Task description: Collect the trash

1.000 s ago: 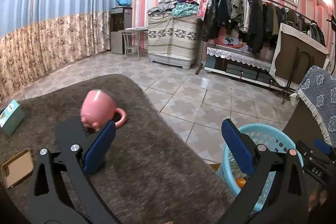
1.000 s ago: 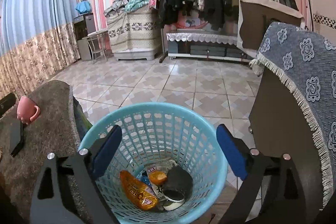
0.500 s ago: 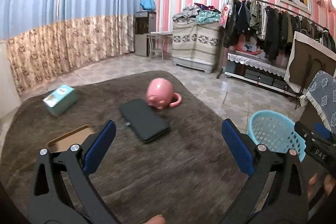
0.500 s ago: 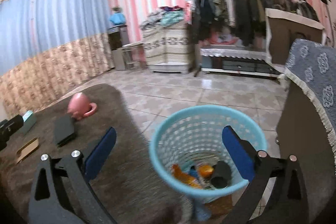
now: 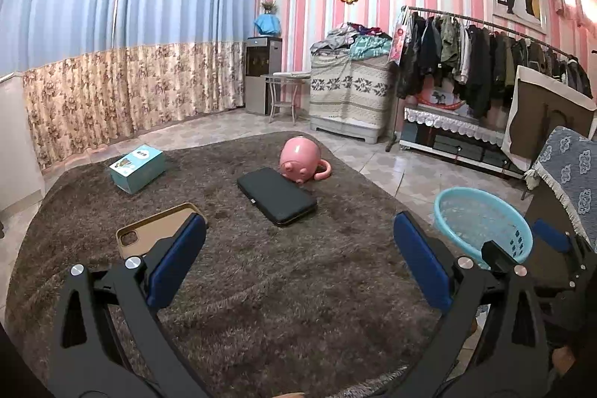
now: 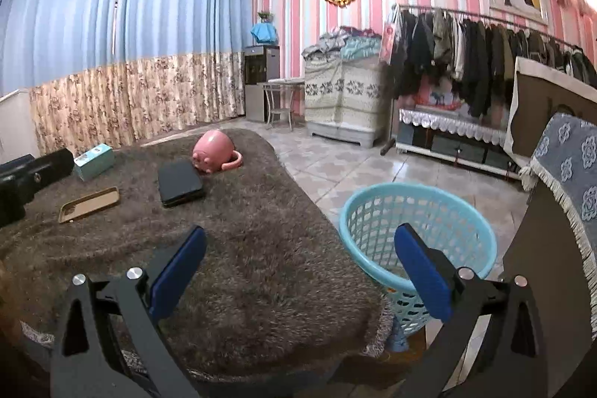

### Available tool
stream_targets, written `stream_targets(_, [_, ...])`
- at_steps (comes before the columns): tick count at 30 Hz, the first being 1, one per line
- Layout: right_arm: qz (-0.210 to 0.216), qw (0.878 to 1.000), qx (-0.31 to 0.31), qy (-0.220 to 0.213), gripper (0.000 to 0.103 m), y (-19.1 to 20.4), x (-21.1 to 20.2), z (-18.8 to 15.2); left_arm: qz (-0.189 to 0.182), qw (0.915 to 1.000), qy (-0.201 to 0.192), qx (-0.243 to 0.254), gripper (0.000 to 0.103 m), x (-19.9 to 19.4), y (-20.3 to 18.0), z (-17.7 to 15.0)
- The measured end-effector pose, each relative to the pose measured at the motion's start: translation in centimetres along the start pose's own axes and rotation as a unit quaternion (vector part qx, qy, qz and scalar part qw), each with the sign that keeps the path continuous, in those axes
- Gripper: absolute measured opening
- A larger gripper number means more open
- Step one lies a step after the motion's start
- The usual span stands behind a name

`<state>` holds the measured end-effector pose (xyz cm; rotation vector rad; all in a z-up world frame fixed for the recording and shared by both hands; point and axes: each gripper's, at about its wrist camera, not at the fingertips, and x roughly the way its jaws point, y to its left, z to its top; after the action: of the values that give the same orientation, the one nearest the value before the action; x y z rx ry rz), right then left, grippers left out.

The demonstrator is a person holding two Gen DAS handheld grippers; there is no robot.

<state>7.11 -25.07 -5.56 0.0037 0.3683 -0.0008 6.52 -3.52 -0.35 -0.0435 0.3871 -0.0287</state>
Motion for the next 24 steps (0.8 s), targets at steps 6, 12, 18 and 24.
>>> stream_targets(6, [0.008, 1.0, 0.011, -0.016, 0.099, -0.6, -0.7, 0.1, 0.007, 0.9999, -0.007, 0.0, 0.097, -0.2, 0.3, -0.8])
stream_targets(12, [0.005, 1.0, 0.011, -0.017, 0.099, -0.3, -0.6, 0.2, 0.003, 0.9999, -0.008, 0.006, 0.098, 0.0, 0.1, -1.4])
stream_targets(18, [0.008, 1.0, 0.005, -0.018, 0.099, -0.1, -0.5, 0.0, 0.002, 1.0, -0.003, 0.006, 0.098, 0.6, 0.0, -2.2])
stream_targets(24, [0.009, 1.0, 0.004, -0.022, 0.099, 0.1, -0.7, 0.0, 0.003, 1.0, -0.003, 0.005, 0.098, 0.7, 0.0, -2.6])
